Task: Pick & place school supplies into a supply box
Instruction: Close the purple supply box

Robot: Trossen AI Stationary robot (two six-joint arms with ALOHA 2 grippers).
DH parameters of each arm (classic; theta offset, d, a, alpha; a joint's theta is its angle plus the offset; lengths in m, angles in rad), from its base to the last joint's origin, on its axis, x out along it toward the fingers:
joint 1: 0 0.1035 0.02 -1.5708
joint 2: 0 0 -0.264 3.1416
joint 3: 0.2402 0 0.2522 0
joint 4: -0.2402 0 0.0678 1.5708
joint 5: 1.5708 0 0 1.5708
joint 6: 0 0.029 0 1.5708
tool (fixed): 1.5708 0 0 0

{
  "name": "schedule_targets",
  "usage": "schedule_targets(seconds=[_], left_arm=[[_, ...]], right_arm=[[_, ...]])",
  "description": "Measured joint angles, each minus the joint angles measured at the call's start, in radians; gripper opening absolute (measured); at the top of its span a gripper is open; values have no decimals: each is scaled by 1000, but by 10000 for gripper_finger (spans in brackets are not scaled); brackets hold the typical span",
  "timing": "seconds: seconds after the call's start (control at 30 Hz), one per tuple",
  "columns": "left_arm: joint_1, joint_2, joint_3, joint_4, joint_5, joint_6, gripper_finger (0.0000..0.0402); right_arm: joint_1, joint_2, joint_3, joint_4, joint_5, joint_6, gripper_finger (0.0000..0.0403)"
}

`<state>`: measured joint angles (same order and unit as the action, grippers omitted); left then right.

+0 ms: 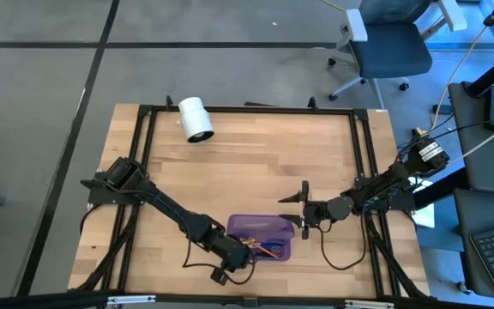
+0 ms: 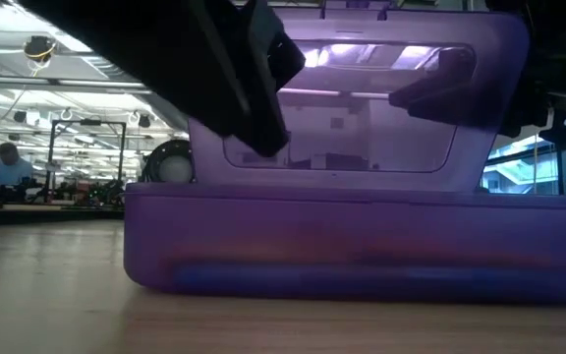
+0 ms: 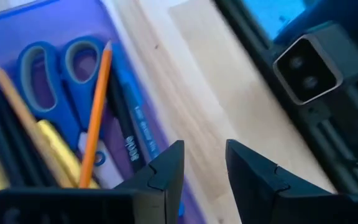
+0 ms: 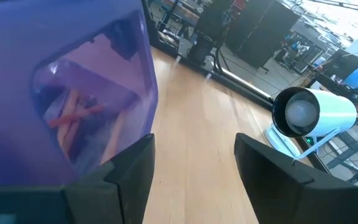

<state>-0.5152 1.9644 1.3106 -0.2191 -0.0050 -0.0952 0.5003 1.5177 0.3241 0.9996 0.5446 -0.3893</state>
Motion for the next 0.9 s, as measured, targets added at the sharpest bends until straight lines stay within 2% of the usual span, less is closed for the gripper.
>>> schedule_targets(seconds=[0.17,0.37,0.53,0.7,0.9], left_arm=[[0,-4,0,38,80,-50,112],[-14,-5,0,53,130,-107,111],[-23,-5,0,110,292,-213,111],[-31,-5,0,147,380,-335,111],[-41,-5,0,176,560,-571,112]], right_arm=[[0,0,0,-4,0,3,225],[0,0,0,-5,0,4,225],[0,0,0,-5,0,4,225],[0,0,0,-5,0,4,225],[0,0,0,-5,0,4,225]])
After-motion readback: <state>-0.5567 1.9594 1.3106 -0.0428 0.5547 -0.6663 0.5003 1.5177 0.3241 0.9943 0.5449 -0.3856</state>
